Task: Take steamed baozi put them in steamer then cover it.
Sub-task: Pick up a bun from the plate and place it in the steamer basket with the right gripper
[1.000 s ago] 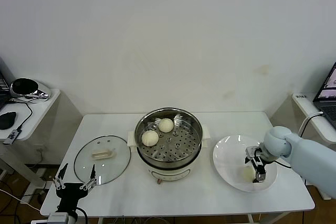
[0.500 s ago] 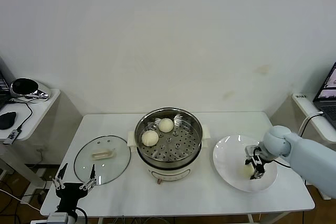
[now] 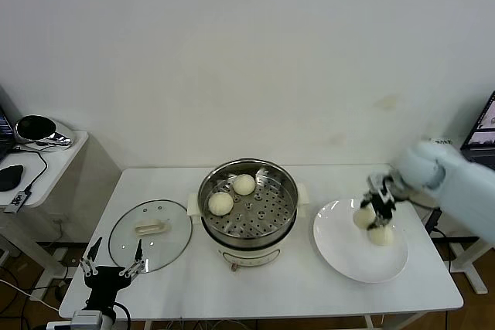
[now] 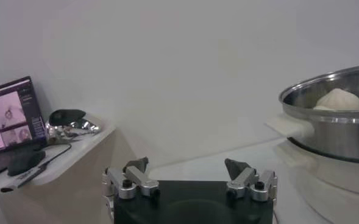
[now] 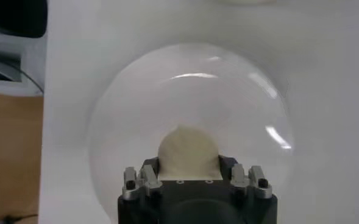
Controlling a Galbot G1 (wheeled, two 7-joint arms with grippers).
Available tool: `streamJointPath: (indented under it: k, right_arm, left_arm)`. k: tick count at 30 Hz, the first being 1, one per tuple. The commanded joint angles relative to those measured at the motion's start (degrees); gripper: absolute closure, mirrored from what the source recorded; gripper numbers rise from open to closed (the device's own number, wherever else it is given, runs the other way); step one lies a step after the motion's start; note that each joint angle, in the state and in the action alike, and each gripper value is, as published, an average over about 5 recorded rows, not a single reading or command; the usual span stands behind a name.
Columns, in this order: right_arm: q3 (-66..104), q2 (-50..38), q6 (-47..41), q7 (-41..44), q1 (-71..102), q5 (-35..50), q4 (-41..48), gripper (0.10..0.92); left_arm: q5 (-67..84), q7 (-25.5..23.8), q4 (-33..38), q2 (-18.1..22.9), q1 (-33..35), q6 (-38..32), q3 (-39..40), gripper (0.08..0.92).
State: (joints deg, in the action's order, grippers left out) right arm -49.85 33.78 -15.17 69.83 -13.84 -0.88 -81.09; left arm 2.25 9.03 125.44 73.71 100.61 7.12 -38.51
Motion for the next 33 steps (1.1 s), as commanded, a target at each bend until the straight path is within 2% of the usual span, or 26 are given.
streamJointPath:
  k: [1, 8, 13, 20, 33]
  right_arm:
    - [-8.70, 12.46, 2.94, 1.38, -23.22, 9.91, 4.35, 0.423]
    - [-11.42, 21.94, 9.60, -3.38, -23.18, 15.36, 4.67, 0.418]
    - [-13.92, 27.50, 14.57, -4.97, -20.67, 15.69, 4.20, 0.413]
    - [-19.98, 32.64, 22.75, -5.70, -17.94, 11.03, 3.93, 0.406]
    - [-24.31, 36.53, 34.19, -4.85, -15.76, 0.01, 5.04, 0.397]
  left_arm:
    - [0.10, 0.02, -0.08, -0.03, 0.11, -0.04, -0.12, 0.177]
    - [0.21, 0.16, -0.41, 0.23, -0.11, -0.42, -0.47, 0.177]
    - [0.30, 0.30, -0.90, 0.06, 0.09, -1.15, -1.21, 0.177]
    - [0.30, 0.38, -0.98, 0.42, 0.00, -1.23, -1.32, 0.177]
    - [0.29, 0.49, -0.84, 0.98, 0.01, -1.32, -1.55, 0.177]
